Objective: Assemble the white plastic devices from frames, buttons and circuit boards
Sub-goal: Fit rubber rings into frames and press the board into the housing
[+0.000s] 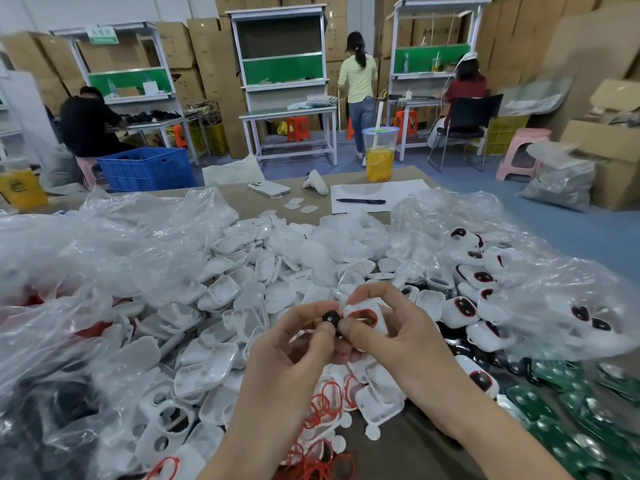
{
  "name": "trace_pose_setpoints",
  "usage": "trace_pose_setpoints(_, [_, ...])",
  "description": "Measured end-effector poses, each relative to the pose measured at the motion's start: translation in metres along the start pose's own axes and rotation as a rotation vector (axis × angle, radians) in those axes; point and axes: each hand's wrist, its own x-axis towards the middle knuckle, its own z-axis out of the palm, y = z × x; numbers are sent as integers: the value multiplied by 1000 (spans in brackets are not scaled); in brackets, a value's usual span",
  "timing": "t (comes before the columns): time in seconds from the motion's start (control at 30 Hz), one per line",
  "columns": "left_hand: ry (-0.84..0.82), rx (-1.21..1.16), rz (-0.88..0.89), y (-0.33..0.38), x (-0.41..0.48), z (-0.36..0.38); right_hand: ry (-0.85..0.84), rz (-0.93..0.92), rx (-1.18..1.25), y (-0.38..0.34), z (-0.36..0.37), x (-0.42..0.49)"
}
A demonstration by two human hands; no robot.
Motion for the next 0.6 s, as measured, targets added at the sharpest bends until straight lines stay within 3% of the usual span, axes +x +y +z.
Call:
trace_pose_setpoints(0.17, [125, -113, -35, -2, 5, -4, 41, 9, 125, 5, -2, 3])
trace_pose_setpoints(0.4, [144, -305, -153, -8, 9, -4, -18, 49, 95, 11, 0, 4])
trace_pose_setpoints(0.6, [96, -276, -162, -8, 9, -3, -82, 55, 136, 13, 4, 4])
